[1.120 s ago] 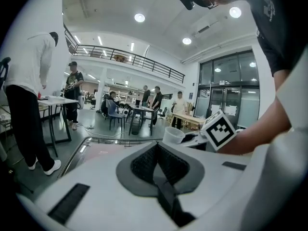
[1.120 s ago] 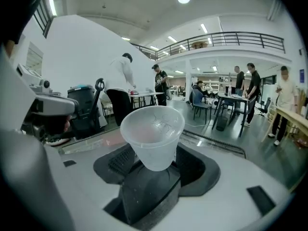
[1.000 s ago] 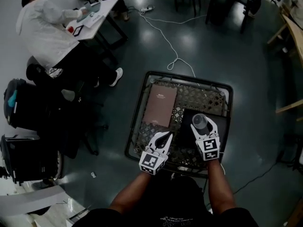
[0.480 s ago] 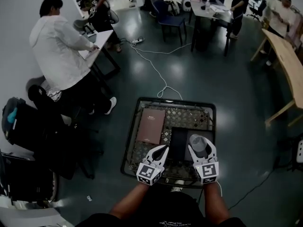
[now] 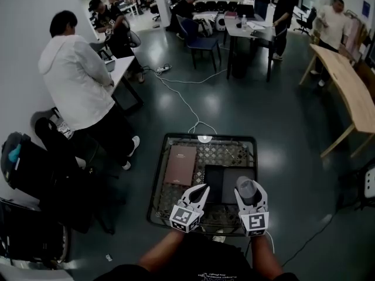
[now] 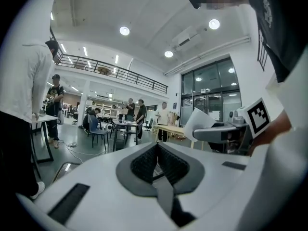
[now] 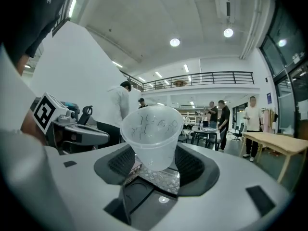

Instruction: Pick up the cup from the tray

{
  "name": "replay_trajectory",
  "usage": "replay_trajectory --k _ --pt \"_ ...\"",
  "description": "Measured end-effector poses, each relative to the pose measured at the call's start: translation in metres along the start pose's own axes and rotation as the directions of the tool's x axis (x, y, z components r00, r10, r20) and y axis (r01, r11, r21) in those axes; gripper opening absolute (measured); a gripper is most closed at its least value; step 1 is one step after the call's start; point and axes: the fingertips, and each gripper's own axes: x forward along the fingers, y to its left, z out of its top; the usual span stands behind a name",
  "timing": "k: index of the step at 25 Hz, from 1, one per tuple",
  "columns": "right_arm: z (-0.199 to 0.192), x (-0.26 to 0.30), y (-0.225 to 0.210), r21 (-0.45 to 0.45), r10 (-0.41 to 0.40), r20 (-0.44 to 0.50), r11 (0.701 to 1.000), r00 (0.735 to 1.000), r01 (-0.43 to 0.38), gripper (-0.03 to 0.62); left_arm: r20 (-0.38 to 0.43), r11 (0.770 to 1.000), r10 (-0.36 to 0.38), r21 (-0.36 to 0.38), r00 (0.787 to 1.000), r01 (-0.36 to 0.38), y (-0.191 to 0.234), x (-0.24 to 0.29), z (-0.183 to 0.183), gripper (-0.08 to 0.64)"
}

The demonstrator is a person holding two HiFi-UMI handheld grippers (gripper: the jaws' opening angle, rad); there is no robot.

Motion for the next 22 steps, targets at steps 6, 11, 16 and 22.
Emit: replay_trajectory --k 6,11,16,22 --pt "0.027 -0.006 -0.002 0.005 -0.016 0.05 1.0 0.999 0.016 0.267 0.011 1.0 -0.006 0.018 1.0 0.006 -0.009 0.0 0.01 0.009" --pt "0.015 -0.006 0.0 0.007 -0.006 0.027 1.0 1.0 0.006 0.267 0.011 1.0 -0.003 0.025 1.0 0.003 -0.012 -0.002 0.014 0.009" --pt "0.015 -0.004 -0.006 0.015 -0.01 0.031 1.0 0.999 0.009 0.268 0.011 1.0 -0.005 0.028 1.0 0.005 -0.015 0.002 0.014 0.009" --pt "0.011 -0.009 -0.006 0.013 -0.028 0.025 1.0 0.999 0.028 0.268 0.009 0.999 -0.018 0.033 1.0 0.018 -0.02 0.001 0.01 0.009"
